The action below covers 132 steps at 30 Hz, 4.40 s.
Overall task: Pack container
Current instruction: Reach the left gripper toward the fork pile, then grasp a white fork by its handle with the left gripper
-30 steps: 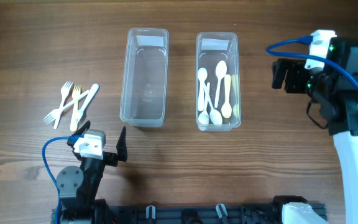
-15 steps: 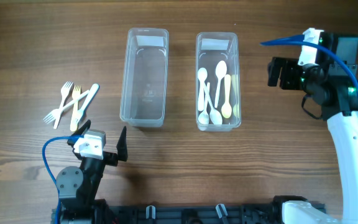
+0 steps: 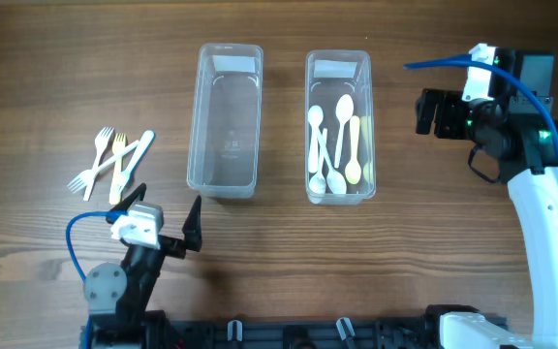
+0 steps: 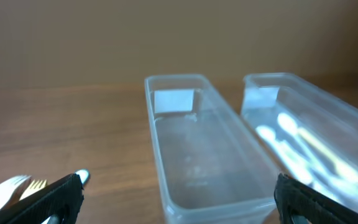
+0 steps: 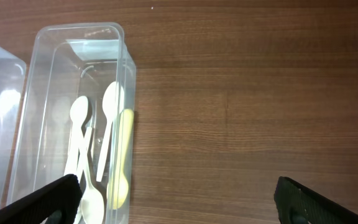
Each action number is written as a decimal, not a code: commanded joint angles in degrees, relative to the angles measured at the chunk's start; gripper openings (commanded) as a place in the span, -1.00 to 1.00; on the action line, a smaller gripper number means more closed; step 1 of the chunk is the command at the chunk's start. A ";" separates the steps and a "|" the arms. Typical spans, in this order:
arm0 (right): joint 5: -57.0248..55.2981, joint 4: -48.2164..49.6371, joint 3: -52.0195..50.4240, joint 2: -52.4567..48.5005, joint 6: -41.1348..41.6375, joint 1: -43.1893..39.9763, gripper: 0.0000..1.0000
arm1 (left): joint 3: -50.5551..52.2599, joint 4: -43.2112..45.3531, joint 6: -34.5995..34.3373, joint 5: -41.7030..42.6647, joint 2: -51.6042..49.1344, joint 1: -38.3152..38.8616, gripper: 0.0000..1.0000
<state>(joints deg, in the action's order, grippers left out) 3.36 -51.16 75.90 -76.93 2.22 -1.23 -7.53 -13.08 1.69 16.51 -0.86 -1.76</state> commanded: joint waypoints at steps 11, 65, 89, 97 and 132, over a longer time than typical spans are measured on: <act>-1.01 0.09 0.87 -0.50 -0.70 -0.13 0.99 | -70.64 -47.04 -4.98 -7.63 -50.31 0.37 0.99; -1.01 0.09 0.87 -0.50 -0.72 -0.13 0.99 | -73.05 -56.13 -78.66 -24.90 -93.72 -16.33 0.61; -1.01 0.09 0.87 -0.50 -0.72 -0.13 0.99 | -73.05 -43.01 -78.47 -23.85 -111.69 -14.56 0.20; -1.03 0.09 0.87 -0.50 -0.72 -0.13 0.99 | -73.05 -42.56 -78.47 -24.46 -114.36 -14.49 -0.08; -1.01 0.09 0.87 -0.50 -0.72 -0.13 0.99 | -72.96 -40.65 -77.29 -21.44 -118.05 -14.53 -0.89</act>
<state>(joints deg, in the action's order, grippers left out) 3.11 -51.22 75.90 -76.93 2.22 -1.23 -80.23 -53.71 -76.51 -7.46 -118.30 -16.45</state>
